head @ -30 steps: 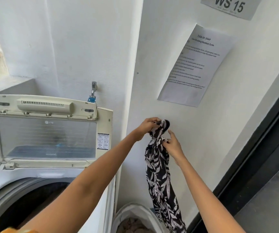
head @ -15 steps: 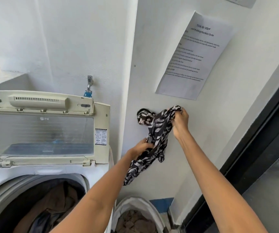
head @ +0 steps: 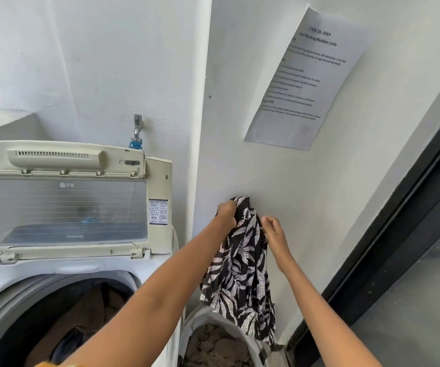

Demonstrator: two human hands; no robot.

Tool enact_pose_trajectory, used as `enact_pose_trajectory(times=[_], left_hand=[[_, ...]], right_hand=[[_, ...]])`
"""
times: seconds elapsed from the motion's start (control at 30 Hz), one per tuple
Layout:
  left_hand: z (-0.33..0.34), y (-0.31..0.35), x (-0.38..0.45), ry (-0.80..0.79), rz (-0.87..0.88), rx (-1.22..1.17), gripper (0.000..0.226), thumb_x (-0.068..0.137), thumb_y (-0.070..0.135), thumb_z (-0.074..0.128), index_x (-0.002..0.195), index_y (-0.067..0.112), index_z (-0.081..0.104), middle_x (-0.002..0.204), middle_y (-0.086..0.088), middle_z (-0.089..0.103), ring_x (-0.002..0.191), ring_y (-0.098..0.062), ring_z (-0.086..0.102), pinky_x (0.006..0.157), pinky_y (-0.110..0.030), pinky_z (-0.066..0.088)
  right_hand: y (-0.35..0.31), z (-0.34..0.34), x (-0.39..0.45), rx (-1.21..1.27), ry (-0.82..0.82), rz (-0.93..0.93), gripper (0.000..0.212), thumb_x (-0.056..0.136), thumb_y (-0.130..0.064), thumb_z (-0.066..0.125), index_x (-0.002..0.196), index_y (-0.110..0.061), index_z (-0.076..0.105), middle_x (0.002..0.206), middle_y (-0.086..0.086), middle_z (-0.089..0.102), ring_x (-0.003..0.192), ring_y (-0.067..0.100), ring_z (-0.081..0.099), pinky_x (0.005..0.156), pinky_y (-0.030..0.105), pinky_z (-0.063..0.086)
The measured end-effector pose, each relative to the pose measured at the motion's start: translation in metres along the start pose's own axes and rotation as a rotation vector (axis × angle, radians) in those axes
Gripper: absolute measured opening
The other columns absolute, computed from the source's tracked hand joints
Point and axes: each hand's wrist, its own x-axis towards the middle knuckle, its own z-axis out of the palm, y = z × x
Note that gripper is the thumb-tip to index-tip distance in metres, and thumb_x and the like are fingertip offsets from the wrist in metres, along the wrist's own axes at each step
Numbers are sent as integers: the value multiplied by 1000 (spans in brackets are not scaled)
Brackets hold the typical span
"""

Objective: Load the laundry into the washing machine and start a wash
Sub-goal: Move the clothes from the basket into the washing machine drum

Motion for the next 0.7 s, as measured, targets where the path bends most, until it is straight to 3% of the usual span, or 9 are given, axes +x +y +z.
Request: enact_pose_trajectory(times=[0.07, 0.13, 0.2, 0.27, 0.37, 0.43, 0.53, 0.6, 0.7], left_hand=[[1, -10, 2, 30, -46, -69, 35, 96, -1, 35, 129, -8, 47, 127, -22, 57, 112, -33, 59, 96, -41, 49], [2, -15, -1, 21, -82, -103, 32, 97, 1, 31, 121, -8, 52, 117, -22, 60, 101, -33, 62, 89, -41, 52], [-1, -16, -5, -72, -116, -66, 27, 99, 8, 31, 95, -4, 54, 84, -18, 65, 75, -25, 57, 73, -35, 50], [-7, -15, -11, -273, -163, 67, 38, 103, 29, 34, 86, 0, 52, 71, -11, 67, 78, -23, 57, 72, -33, 49], [-22, -16, -13, -453, 30, 736, 63, 92, 55, 48, 129, 4, 44, 123, -11, 59, 120, -23, 51, 96, -36, 48], [-34, -18, -8, -501, 95, 945, 80, 85, 57, 58, 142, 7, 31, 139, -9, 46, 129, -26, 45, 106, -34, 38], [-56, -12, 2, -457, 176, 1032, 57, 87, 39, 65, 127, 0, 52, 122, -13, 61, 110, -25, 58, 97, -34, 47], [-71, -6, 11, -324, 240, 1164, 40, 90, 23, 64, 113, -9, 60, 101, -19, 63, 92, -23, 57, 77, -30, 47], [-76, 9, 12, -138, 270, 1023, 23, 91, 13, 55, 103, -6, 62, 89, -15, 57, 85, -23, 54, 75, -36, 48]], right_hand=[[6, 0, -5, -27, -151, 60, 62, 84, -64, 47, 130, -24, 40, 131, -7, 46, 123, 13, 46, 100, 27, 36], [16, -1, -8, -177, -304, 157, 74, 81, -61, 58, 138, -22, 33, 130, -8, 43, 119, 14, 48, 99, 34, 42], [26, 0, -5, -180, -233, 203, 47, 91, -39, 59, 127, -15, 44, 126, 5, 55, 106, 20, 59, 86, 39, 54], [23, 3, -1, -77, -36, 209, 15, 98, -25, 49, 103, -13, 55, 108, 15, 63, 91, 24, 62, 71, 39, 55], [5, 7, 14, 291, 121, 270, 18, 99, -19, 44, 87, -13, 56, 92, 11, 63, 79, 20, 60, 62, 31, 51], [-6, 11, 25, 487, 143, 338, 18, 100, -14, 42, 88, -12, 55, 90, 7, 64, 77, 17, 61, 60, 27, 49], [-17, 17, 34, 626, 165, 421, 19, 100, -9, 39, 86, -12, 51, 85, 6, 60, 72, 16, 57, 57, 25, 48], [-16, 19, 37, 733, 201, 464, 22, 100, -7, 38, 82, -12, 50, 80, 6, 58, 69, 15, 54, 52, 23, 50], [-9, 20, 38, 721, 223, 464, 19, 99, -8, 41, 84, -13, 51, 80, 4, 57, 67, 15, 53, 55, 24, 47]])
